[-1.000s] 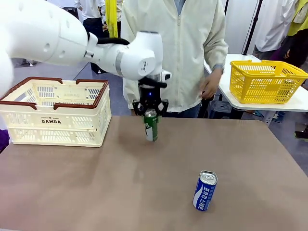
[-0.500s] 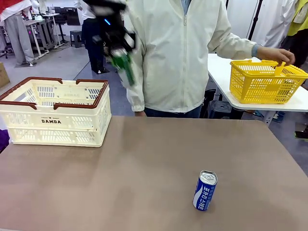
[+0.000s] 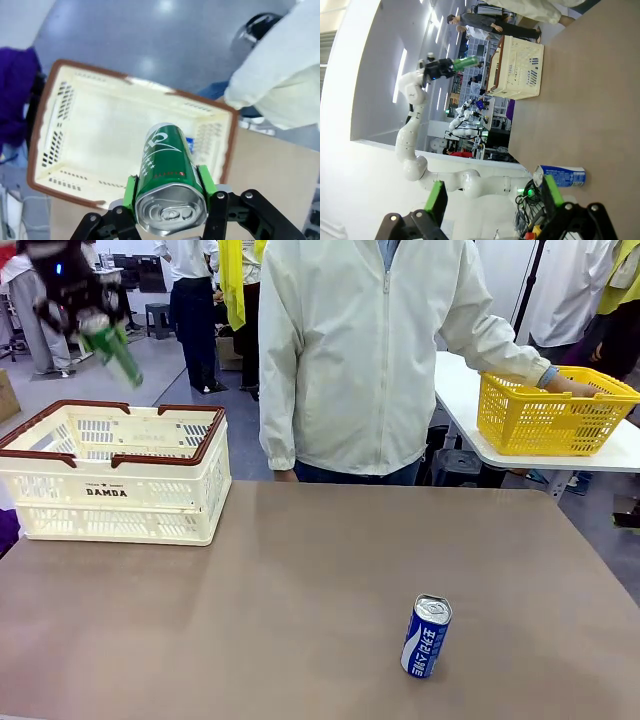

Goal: Place the drinks into the Shopping basket.
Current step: Pick up one drink and place it into the Shopping basket.

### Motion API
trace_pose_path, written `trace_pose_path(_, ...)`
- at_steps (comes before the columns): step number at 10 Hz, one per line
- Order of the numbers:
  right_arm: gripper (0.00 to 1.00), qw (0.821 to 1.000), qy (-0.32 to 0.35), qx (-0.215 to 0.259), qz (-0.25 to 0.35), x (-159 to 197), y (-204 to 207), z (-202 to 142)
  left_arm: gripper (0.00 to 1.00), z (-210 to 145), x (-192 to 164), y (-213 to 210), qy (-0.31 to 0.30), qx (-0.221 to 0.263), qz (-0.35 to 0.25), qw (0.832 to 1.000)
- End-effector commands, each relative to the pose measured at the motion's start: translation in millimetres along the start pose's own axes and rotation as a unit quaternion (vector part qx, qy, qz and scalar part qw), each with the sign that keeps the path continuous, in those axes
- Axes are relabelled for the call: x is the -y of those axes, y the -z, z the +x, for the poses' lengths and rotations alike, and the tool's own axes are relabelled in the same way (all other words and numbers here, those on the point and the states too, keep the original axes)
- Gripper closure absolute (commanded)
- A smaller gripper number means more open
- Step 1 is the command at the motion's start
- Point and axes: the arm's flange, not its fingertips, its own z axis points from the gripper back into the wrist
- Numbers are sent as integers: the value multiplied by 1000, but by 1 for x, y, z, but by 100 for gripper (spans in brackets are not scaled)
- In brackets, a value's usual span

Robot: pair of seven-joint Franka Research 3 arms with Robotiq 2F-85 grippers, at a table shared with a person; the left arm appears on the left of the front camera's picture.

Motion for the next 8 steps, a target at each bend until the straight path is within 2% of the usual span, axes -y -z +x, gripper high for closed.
trace_pose_path(1, 0, 1000, -9, -7, -1, -1, -2, -2, 100, -26, -14, 49, -3, -37, 14, 999)
trace_pose_path(4, 0, 1000, -9, -7, -1, -1, -2, -2, 100, -61, -28, 105, 26, -94, 58, 994)
trace_pose_path(5, 0, 1000, -9, -7, -1, -1, -2, -2, 100, -61, -24, 108, -35, -120, 86, 988)
trace_pose_path(6, 0, 1000, -9, -7, -1, -1, -2, -2, 100, -58, -29, 114, 6, -102, 50, 993)
trace_pose_path(8, 0, 1000, -9, -7, -1, -1, -2, -2, 100, -58, -29, 114, 6, -102, 50, 993)
